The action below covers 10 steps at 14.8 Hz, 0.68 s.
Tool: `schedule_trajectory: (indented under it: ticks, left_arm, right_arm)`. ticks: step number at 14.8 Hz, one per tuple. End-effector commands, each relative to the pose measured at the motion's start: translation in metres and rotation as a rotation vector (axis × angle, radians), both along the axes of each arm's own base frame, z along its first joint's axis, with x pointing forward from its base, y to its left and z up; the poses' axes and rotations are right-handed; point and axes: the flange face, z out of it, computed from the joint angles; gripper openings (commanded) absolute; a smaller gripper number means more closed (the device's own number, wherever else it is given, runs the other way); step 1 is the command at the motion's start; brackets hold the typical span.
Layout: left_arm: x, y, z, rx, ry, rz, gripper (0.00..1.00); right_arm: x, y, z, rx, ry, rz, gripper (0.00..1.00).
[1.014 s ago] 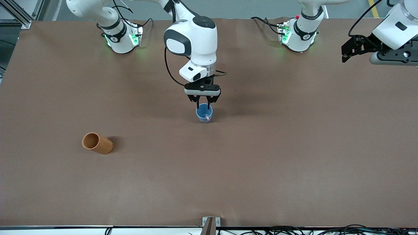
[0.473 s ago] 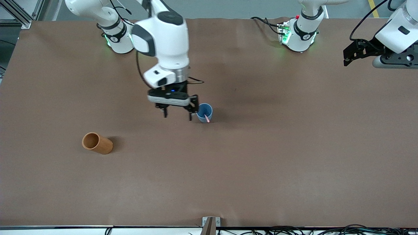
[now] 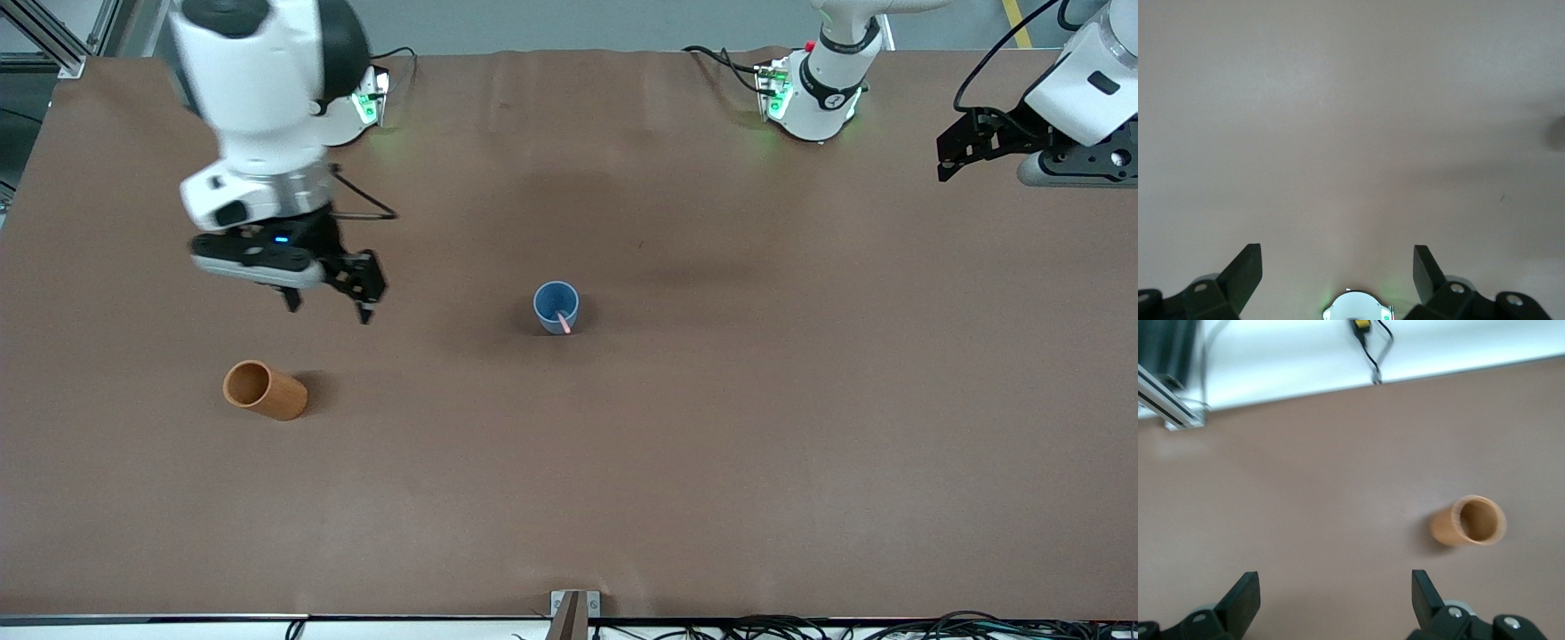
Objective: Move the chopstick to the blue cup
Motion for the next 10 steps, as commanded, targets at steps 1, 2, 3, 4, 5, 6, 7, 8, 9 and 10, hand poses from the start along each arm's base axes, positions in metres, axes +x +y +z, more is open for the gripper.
schedule_trajectory:
  ticks: [1,2,3,4,5,6,7,8,9,10]
  left_arm:
    - [0.002,0.002,0.0,-0.015,-0.005,-0.009,1.0]
    - [0.003,0.002,0.001,-0.015,-0.007,-0.011,1.0]
    - [0.007,0.002,0.0,-0.017,-0.004,-0.013,1.0]
    - [0.009,0.002,0.0,-0.018,-0.007,-0.013,1.0]
    - [0.011,0.001,-0.001,-0.017,-0.004,-0.014,1.0]
    - [0.013,0.0,0.0,-0.019,-0.007,-0.016,1.0]
    - [0.015,-0.003,-0.001,-0.019,-0.004,-0.022,1.0]
    - [0.016,-0.004,-0.001,-0.02,-0.005,-0.022,1.0]
    - [0.017,-0.006,0.0,-0.02,-0.008,-0.024,1.0]
    - [0.018,-0.007,0.0,-0.019,-0.008,-0.024,1.0]
  right_arm:
    - [-0.013,-0.072,0.015,-0.014,0.067,0.013,1.0]
    - [-0.015,-0.093,0.019,-0.03,0.092,0.013,1.0]
    - [-0.018,-0.114,0.023,-0.025,0.116,-0.007,1.0]
    - [-0.02,-0.138,0.025,0.017,0.15,-0.041,1.0]
    - [-0.022,-0.164,0.028,0.057,0.167,-0.053,1.0]
    - [-0.025,-0.185,0.032,0.077,0.183,-0.034,1.0]
    - [-0.026,-0.204,0.033,0.077,0.203,-0.026,1.0]
    - [-0.027,-0.213,0.044,0.08,0.205,-0.03,1.0]
    - [-0.028,-0.217,0.058,0.081,0.208,-0.037,1.0]
    - [-0.029,-0.221,0.073,0.081,0.21,-0.044,1.0]
